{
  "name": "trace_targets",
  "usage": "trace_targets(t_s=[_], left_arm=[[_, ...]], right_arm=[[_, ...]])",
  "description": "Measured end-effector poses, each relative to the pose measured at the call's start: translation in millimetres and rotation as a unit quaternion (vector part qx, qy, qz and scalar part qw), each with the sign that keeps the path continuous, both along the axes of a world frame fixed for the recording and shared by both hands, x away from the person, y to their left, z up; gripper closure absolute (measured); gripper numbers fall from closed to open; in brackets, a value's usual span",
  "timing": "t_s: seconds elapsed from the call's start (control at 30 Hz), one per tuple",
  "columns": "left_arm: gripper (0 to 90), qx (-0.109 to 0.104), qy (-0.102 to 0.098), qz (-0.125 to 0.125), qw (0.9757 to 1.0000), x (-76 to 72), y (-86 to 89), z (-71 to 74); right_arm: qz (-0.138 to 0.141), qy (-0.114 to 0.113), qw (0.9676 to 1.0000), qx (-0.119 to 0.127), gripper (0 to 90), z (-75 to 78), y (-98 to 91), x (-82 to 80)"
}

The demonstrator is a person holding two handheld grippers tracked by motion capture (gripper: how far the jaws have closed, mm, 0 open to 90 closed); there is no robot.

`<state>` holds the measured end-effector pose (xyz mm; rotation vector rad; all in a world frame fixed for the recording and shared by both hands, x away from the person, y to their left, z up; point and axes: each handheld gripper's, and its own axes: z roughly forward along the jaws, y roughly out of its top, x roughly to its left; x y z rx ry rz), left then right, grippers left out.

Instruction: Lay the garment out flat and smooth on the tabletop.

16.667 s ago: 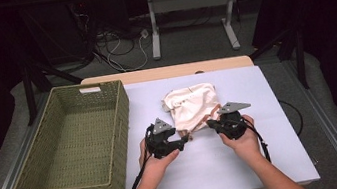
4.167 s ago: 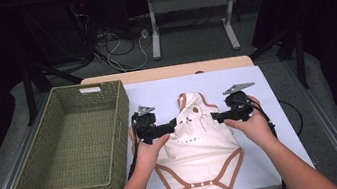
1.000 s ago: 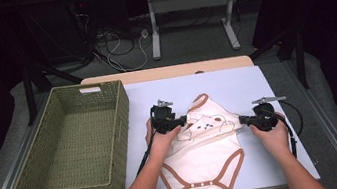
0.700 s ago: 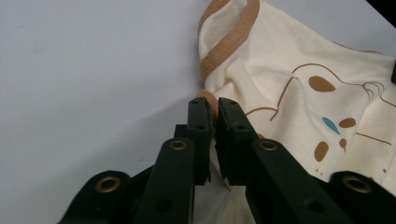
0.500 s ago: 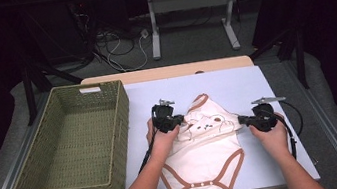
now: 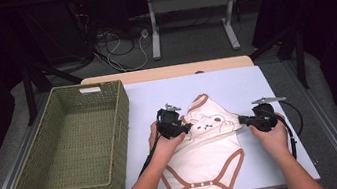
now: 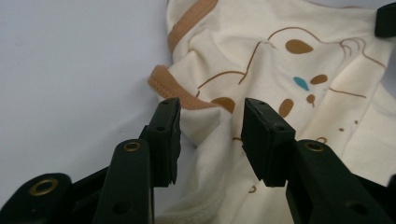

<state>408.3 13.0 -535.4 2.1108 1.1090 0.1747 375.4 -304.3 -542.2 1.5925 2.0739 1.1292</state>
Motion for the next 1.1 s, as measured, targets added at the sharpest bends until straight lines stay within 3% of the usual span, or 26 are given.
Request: trace_targets(t_s=[0.1,0.23,0.37,0.53,0.63,0.9,1.1], left_arm=[[65.2,0.02,-0.019,0.011,0.9996,2.1,2.2,-2.0],[73.7,0.028,-0.029,0.033,0.9987,7.8,12.5,-1.4],[75.0,0.027,-0.024,0.057,0.9977,15.8,28.0,-1.6],[74.3,0.021,-0.02,0.068,0.9973,18.0,34.9,-2.2],[72.0,0.002,-0.024,0.056,0.9981,13.2,34.2,2.5],[72.3,-0.02,-0.035,0.021,0.999,-7.7,26.6,15.4],[73.4,-0.014,-0.03,-0.006,0.9994,-13.0,18.4,13.1]], right_arm=[[0.003,0.0,1.0,-0.001,89.6,-0.3,0.1,0.0],[0.0,0.0,1.0,-0.003,89.6,0.1,0.0,-0.4],[0.004,0.0,1.0,-0.003,89.6,-0.4,0.1,-0.1],[0.002,-0.002,1.0,-0.004,89.6,-0.9,1.2,0.2],[0.002,-0.002,1.0,-0.003,89.6,-1.0,1.1,0.2],[0.003,-0.003,1.0,-0.003,89.6,-1.0,0.6,0.2],[0.002,0.001,1.0,-0.001,89.6,-1.1,2.6,-0.1]])
